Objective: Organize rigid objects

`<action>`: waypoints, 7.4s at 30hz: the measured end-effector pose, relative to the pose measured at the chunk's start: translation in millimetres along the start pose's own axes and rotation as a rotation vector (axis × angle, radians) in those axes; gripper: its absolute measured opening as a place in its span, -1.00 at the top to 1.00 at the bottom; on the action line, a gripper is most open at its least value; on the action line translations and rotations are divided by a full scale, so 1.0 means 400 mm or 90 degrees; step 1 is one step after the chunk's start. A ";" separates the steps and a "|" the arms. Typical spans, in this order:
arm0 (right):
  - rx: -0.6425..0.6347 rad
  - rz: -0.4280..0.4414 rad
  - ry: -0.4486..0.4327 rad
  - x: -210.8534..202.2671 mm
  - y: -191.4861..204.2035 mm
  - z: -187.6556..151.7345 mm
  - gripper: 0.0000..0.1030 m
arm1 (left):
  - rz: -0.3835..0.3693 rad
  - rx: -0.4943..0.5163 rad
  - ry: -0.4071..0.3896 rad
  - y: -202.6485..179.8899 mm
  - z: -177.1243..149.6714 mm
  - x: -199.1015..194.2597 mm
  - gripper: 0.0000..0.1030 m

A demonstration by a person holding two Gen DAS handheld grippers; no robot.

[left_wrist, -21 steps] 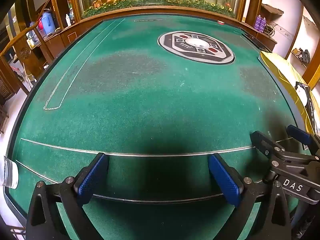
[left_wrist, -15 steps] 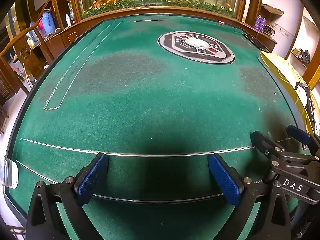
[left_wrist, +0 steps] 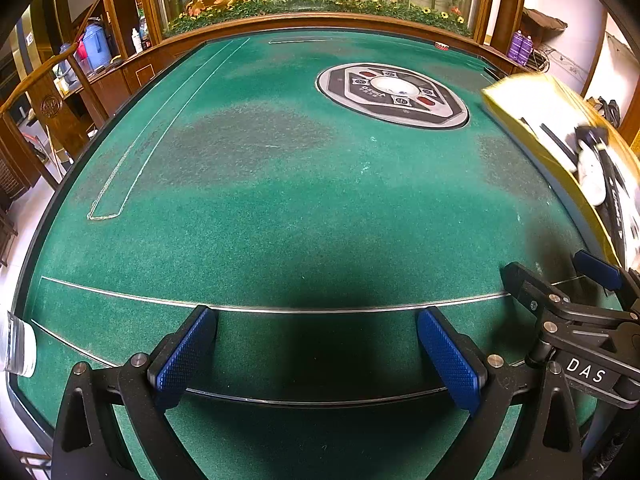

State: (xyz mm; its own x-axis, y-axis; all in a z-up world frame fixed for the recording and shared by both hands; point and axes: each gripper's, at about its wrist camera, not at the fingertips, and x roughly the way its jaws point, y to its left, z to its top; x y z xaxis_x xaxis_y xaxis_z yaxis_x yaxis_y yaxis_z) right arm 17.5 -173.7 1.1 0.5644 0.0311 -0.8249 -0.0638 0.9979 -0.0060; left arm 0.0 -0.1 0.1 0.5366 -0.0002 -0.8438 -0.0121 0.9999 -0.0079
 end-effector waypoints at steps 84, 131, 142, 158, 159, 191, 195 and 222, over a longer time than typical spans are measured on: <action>0.002 0.000 0.000 -0.004 -0.002 -0.001 -1.00 | 0.001 -0.002 -0.003 0.001 0.001 0.001 -0.98; -0.139 0.238 -0.092 -0.124 -0.162 -0.069 -0.72 | -0.016 -0.087 -0.008 0.114 -0.003 -0.111 -0.98; -0.105 0.245 -0.102 -0.115 -0.182 -0.072 -0.58 | 0.040 -0.165 -0.010 0.169 0.152 -0.052 -0.85; -0.081 0.266 -0.104 -0.110 -0.200 -0.071 -0.57 | -0.007 -0.191 0.033 0.177 0.177 0.062 0.46; -0.080 0.268 -0.103 -0.109 -0.202 -0.070 -0.55 | -0.010 -0.188 0.028 0.173 0.167 0.052 0.46; 0.019 0.227 0.012 -0.056 -0.170 -0.022 0.25 | -0.075 -0.054 -0.113 0.016 0.007 -0.167 0.46; 0.009 0.263 -0.027 -0.093 -0.172 -0.028 0.28 | -0.090 -0.052 -0.116 0.005 0.005 -0.169 0.46; -0.015 0.375 -0.186 -0.373 -0.246 -0.031 0.29 | -0.091 0.019 -0.212 -0.102 0.171 -0.455 0.46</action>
State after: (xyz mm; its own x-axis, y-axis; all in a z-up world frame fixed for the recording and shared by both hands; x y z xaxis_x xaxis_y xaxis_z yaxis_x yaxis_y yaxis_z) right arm -70.6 -277.2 117.9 0.6292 0.5896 -0.5064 -0.4472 0.8075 0.3847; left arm -39.4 -39.8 190.6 0.7762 -0.1403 -0.6147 0.1049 0.9901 -0.0936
